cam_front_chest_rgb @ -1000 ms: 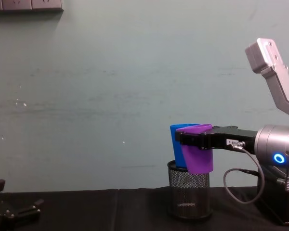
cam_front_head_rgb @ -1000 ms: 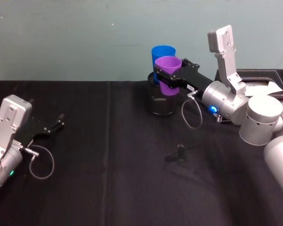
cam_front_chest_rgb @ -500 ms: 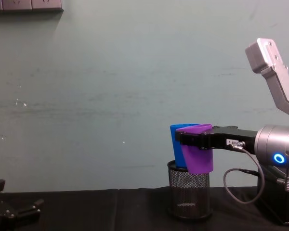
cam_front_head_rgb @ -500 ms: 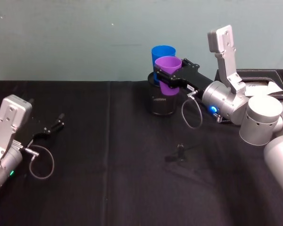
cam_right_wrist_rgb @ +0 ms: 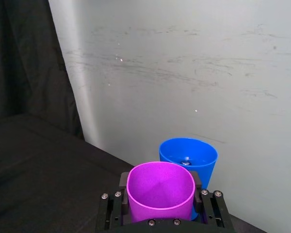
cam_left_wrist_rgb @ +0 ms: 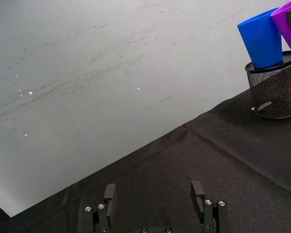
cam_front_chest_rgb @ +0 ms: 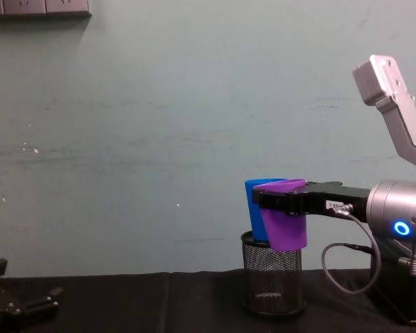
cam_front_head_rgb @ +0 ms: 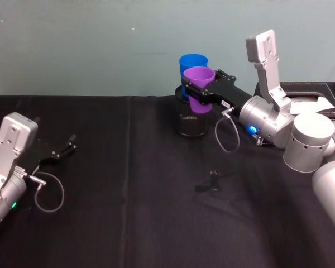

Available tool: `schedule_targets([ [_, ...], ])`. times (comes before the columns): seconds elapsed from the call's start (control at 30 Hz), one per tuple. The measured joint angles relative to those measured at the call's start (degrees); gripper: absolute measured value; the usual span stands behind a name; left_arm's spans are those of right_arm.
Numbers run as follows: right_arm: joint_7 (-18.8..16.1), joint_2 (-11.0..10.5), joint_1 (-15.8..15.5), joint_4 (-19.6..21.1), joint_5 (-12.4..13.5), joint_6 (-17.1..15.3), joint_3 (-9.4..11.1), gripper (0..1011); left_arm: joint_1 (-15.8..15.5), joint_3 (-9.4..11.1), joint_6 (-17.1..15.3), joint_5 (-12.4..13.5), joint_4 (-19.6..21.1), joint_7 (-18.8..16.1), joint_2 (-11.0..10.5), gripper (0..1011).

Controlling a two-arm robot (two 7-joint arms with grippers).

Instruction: Pick up one cup with a gripper and tap it against the other cup.

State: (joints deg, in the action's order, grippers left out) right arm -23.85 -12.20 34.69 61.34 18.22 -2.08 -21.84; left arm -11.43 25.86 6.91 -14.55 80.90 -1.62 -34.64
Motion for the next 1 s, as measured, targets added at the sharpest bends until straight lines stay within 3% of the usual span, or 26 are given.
schedule_targets([
  [0.4, 0.0, -0.1, 0.0, 0.2, -0.3, 0.0, -0.1, 723, 0.0, 0.0, 0.0, 0.0, 0.0, 0.0, 0.0, 1000],
  [0.6, 0.3, -0.8, -1.3, 2.8, -1.1, 0.2, -0.3, 723, 0.0, 0.0, 0.0, 0.0, 0.0, 0.0, 0.0, 1000],
  [1.0, 0.4, -3.0, -10.0, 14.9, 1.3, -0.8, 0.7, 723, 0.0, 0.0, 0.0, 0.0, 0.0, 0.0, 0.0, 1000],
])
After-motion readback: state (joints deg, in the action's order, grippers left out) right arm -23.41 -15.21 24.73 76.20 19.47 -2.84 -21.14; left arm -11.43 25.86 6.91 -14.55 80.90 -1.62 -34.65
